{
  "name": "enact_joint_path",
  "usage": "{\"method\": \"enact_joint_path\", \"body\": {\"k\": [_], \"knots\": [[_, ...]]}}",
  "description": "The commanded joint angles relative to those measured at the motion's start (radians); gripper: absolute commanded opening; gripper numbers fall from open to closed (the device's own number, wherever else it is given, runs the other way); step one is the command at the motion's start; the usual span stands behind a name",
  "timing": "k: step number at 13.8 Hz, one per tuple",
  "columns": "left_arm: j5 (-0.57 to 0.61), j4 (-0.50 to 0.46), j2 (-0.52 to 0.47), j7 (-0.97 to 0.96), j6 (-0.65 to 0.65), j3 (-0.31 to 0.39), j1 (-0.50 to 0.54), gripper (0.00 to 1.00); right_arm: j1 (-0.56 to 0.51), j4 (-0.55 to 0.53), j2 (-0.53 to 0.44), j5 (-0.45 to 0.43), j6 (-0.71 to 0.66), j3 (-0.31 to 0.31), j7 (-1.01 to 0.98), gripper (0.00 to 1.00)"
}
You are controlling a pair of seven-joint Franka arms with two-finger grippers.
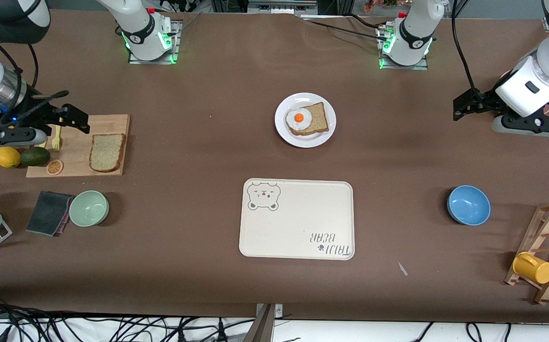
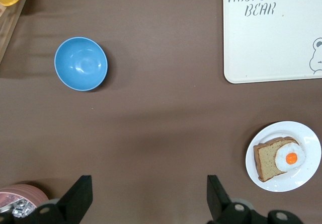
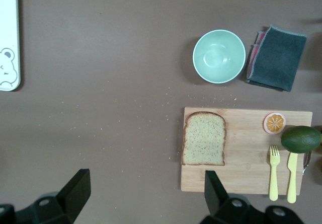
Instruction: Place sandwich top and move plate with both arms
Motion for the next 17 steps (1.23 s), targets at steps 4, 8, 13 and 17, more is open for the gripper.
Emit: {"method": "enact_joint_path", "body": {"k": [4, 8, 13, 17], "knots": [[0.018, 0.027, 0.007, 0.019, -0.025, 0.003, -0.006, 1.00, 0.000, -0.027, -0.050, 0.005, -0.033, 0.000, 0.004, 1.00], [0.018, 0.027, 0.007, 0.019, -0.025, 0.003, -0.006, 1.00, 0.000, -0.046, -0.023, -0.001, -0.005, -0.005, 0.004, 1.00], [0.018, 0.027, 0.007, 0.019, -0.025, 0.001, -0.006, 1.00, -0.006, -0.272, -0.021, -0.013, 0.264, -0.008, 0.012, 1.00], [0.018, 0.027, 0.007, 0.019, -0.025, 0.003, -0.006, 1.00, -0.013, -0.357, 0.072, -0.027, 0.417, -0.025, 0.015, 1.00]]}}
